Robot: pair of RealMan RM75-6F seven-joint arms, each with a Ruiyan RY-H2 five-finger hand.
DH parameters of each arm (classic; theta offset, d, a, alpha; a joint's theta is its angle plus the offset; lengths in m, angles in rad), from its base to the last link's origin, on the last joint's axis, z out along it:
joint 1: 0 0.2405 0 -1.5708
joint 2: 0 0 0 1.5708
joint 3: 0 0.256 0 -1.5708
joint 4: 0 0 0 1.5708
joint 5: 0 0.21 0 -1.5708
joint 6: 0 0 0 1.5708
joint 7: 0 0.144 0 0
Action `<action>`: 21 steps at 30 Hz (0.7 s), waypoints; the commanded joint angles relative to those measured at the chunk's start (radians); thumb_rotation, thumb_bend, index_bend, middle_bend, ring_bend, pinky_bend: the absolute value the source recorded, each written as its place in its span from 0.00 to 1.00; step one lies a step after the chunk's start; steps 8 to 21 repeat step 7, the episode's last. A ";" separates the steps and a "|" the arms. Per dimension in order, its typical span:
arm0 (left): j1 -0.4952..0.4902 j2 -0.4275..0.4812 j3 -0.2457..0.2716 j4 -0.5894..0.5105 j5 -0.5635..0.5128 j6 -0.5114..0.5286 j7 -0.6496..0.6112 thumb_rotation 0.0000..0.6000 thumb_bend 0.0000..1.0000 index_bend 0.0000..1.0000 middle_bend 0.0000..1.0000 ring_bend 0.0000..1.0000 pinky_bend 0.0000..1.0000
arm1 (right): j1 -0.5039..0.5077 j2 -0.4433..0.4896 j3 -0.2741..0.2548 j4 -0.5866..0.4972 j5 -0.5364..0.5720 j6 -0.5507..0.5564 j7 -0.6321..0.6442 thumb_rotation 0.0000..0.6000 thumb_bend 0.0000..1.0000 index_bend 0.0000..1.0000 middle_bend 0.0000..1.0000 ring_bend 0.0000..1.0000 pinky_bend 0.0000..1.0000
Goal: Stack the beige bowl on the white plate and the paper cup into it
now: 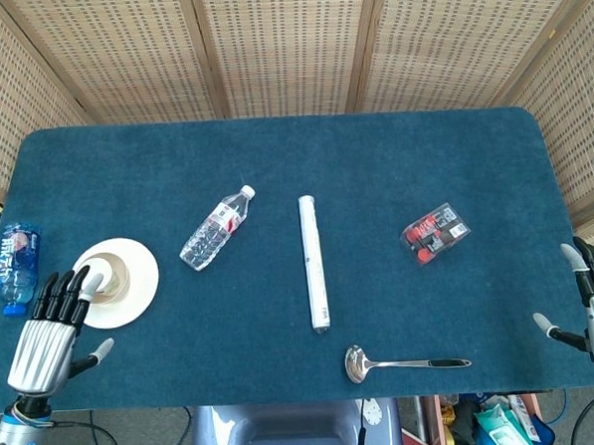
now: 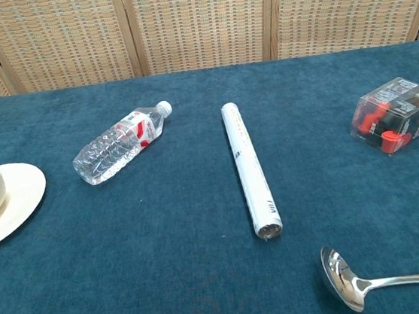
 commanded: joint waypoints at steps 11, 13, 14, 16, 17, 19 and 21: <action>0.037 -0.036 0.015 0.088 0.014 0.019 -0.029 1.00 0.12 0.00 0.00 0.00 0.00 | 0.003 -0.002 -0.002 -0.001 -0.006 -0.003 -0.011 1.00 0.14 0.01 0.00 0.00 0.00; 0.037 -0.036 0.015 0.088 0.014 0.019 -0.029 1.00 0.12 0.00 0.00 0.00 0.00 | 0.003 -0.002 -0.002 -0.001 -0.006 -0.003 -0.011 1.00 0.14 0.01 0.00 0.00 0.00; 0.037 -0.036 0.015 0.088 0.014 0.019 -0.029 1.00 0.12 0.00 0.00 0.00 0.00 | 0.003 -0.002 -0.002 -0.001 -0.006 -0.003 -0.011 1.00 0.14 0.01 0.00 0.00 0.00; 0.037 -0.036 0.015 0.088 0.014 0.019 -0.029 1.00 0.12 0.00 0.00 0.00 0.00 | 0.003 -0.002 -0.002 -0.001 -0.006 -0.003 -0.011 1.00 0.14 0.01 0.00 0.00 0.00; 0.037 -0.036 0.015 0.088 0.014 0.019 -0.029 1.00 0.12 0.00 0.00 0.00 0.00 | 0.003 -0.002 -0.002 -0.001 -0.006 -0.003 -0.011 1.00 0.14 0.01 0.00 0.00 0.00; 0.037 -0.036 0.015 0.088 0.014 0.019 -0.029 1.00 0.12 0.00 0.00 0.00 0.00 | 0.003 -0.002 -0.002 -0.001 -0.006 -0.003 -0.011 1.00 0.14 0.01 0.00 0.00 0.00; 0.037 -0.036 0.015 0.088 0.014 0.019 -0.029 1.00 0.12 0.00 0.00 0.00 0.00 | 0.003 -0.002 -0.002 -0.001 -0.006 -0.003 -0.011 1.00 0.14 0.01 0.00 0.00 0.00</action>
